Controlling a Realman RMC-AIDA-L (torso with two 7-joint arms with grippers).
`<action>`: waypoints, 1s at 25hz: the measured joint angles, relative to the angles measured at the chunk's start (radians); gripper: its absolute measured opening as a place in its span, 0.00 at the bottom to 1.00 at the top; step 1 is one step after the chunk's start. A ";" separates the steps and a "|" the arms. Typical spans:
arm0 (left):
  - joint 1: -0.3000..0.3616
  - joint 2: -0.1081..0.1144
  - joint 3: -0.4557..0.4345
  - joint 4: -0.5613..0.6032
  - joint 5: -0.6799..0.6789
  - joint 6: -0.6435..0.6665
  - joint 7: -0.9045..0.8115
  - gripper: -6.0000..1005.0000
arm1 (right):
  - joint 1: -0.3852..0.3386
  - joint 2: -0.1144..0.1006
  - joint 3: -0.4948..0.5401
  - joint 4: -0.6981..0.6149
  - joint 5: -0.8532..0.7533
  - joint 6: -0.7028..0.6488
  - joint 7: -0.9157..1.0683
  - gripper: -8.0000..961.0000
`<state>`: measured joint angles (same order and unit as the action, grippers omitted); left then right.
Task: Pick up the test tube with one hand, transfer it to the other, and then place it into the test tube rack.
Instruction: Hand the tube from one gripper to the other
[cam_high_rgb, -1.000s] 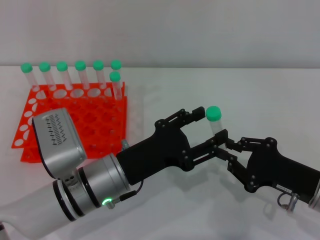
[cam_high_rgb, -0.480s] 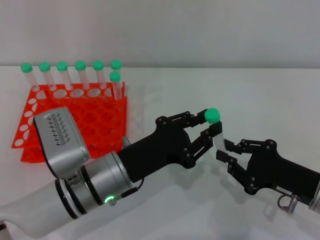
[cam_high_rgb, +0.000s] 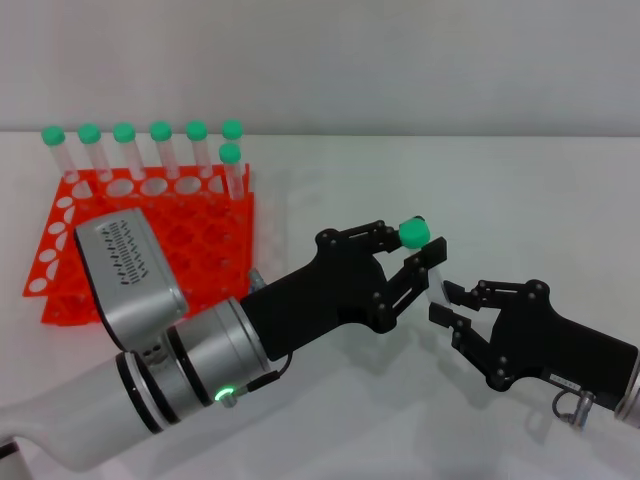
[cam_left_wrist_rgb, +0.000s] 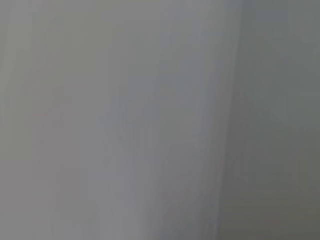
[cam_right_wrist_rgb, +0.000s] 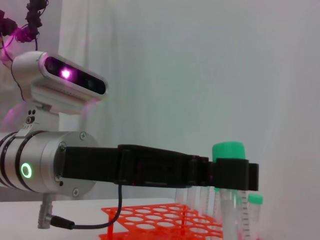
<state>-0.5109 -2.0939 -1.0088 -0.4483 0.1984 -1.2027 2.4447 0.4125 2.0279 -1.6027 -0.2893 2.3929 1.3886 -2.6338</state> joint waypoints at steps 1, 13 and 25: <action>0.000 0.000 0.003 0.000 0.000 0.000 0.001 0.32 | 0.000 0.000 0.000 0.000 0.000 -0.002 0.000 0.30; 0.009 0.000 0.014 -0.024 -0.005 0.004 0.008 0.24 | -0.005 0.000 0.003 0.000 0.009 0.001 0.008 0.34; 0.071 0.006 0.004 -0.026 -0.125 -0.034 0.069 0.21 | -0.045 -0.005 0.053 0.005 0.026 -0.008 0.025 0.37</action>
<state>-0.4399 -2.0878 -1.0044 -0.4742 0.0736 -1.2363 2.5138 0.3673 2.0228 -1.5500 -0.2841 2.4185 1.3805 -2.6084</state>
